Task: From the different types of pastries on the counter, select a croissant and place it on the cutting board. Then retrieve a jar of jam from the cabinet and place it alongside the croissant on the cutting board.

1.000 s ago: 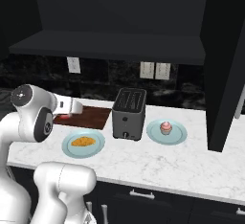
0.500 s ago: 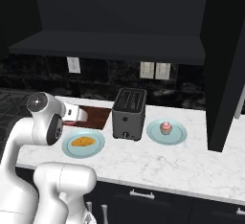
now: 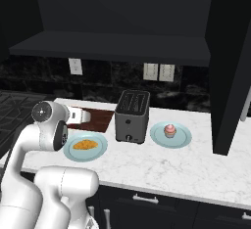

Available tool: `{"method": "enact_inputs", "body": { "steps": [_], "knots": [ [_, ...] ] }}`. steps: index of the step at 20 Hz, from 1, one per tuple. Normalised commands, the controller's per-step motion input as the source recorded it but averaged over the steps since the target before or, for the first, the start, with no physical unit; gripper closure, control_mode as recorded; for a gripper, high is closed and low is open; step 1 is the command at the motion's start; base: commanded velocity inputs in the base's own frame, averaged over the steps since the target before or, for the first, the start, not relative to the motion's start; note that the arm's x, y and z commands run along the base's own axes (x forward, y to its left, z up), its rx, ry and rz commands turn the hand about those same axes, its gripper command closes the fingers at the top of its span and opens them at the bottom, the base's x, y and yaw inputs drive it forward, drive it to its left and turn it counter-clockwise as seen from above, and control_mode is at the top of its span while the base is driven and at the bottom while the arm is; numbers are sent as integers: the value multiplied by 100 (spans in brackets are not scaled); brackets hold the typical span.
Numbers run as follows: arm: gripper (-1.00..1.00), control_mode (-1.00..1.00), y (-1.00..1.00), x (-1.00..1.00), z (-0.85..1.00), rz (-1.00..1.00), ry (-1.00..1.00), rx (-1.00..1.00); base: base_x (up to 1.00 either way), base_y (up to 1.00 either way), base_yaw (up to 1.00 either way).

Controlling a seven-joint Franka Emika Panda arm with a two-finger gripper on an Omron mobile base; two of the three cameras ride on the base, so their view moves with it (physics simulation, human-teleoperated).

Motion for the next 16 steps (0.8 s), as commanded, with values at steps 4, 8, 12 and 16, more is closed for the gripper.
{"method": "enact_inputs", "body": {
  "steps": [4,8,12,16],
  "knots": [
    [100,-100,0,13,-11,0,-9,-1,0,0,0],
    [100,-100,0,20,-48,0,-4,0,0,0,0],
    [100,-100,0,30,-80,0,-12,0,0,0,0],
    [100,-100,0,19,-83,1,-12,0,0,0,0]
  ]
}}
